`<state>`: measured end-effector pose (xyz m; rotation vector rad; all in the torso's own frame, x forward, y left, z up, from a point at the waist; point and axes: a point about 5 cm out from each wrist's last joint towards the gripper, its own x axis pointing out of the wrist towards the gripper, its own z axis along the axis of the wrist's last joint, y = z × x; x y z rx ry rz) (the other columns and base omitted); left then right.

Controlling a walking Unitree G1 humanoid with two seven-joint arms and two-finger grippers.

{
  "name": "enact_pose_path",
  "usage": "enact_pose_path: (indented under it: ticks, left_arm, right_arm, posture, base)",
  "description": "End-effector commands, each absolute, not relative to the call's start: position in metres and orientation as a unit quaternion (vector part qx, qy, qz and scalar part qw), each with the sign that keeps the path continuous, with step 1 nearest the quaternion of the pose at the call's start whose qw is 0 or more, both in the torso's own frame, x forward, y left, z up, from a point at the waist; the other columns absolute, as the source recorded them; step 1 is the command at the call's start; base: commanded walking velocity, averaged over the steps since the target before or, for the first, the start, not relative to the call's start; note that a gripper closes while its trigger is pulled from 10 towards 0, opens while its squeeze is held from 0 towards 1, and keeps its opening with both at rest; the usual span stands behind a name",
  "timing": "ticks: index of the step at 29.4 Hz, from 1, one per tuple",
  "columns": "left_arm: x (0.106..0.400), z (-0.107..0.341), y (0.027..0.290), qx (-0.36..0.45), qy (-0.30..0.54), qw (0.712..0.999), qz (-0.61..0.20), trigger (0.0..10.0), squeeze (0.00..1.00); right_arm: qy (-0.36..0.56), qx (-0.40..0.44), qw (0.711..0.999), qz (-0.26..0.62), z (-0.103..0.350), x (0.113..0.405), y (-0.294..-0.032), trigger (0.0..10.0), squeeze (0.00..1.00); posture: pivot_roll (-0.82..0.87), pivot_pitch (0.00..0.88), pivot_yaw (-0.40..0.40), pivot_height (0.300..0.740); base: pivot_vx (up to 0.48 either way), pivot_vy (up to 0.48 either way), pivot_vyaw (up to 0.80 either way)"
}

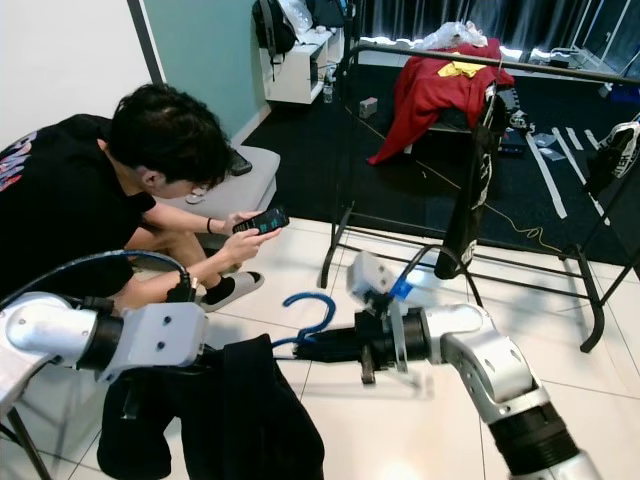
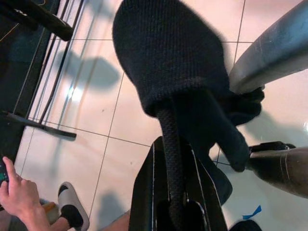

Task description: Hang hanger

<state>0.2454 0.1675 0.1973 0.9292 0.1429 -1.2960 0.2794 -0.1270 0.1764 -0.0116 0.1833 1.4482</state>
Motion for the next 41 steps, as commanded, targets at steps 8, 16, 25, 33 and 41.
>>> enact_pose_path:
  ticks: [8,16,25,33,41]
  left_arm:
    - [0.261,0.216,0.174,0.454,0.009,0.72,-0.524,0.0,0.0]
    - [0.27,0.236,0.192,0.484,-0.005,0.729,-0.484,0.0,0.0]
    - [0.275,0.243,0.199,0.49,-0.012,0.732,-0.473,0.0,0.0]
    - [0.278,0.278,0.194,0.435,-0.098,0.767,-0.462,0.0,0.0]
    - [0.275,0.29,0.19,0.386,-0.141,0.78,-0.472,0.0,0.0]
  right_arm:
    - [0.058,0.022,0.808,0.586,0.183,0.29,-0.168,10.0,1.0]
    - [0.027,0.081,0.864,0.495,0.194,0.288,-0.233,10.0,1.0]
    - [0.063,0.111,0.852,0.508,0.179,0.27,-0.24,10.0,1.0]
    - [0.126,0.139,0.814,0.549,0.153,0.254,-0.217,10.0,0.0]
    - [0.109,0.139,0.827,0.534,0.148,0.264,-0.209,10.0,0.0]
  posture:
    - [-0.04,0.035,0.01,0.74]
    - [-0.06,0.043,0.018,0.74]
    - [-0.07,0.047,0.02,0.74]
    - [-0.06,0.047,0.023,0.74]
    - [-0.06,0.049,0.021,0.74]
  base:
    - [0.0,0.0,0.0]
    - [0.0,0.0,0.0]
    - [0.0,0.0,0.0]
    - [0.0,0.0,0.0]
    - [0.0,0.0,0.0]
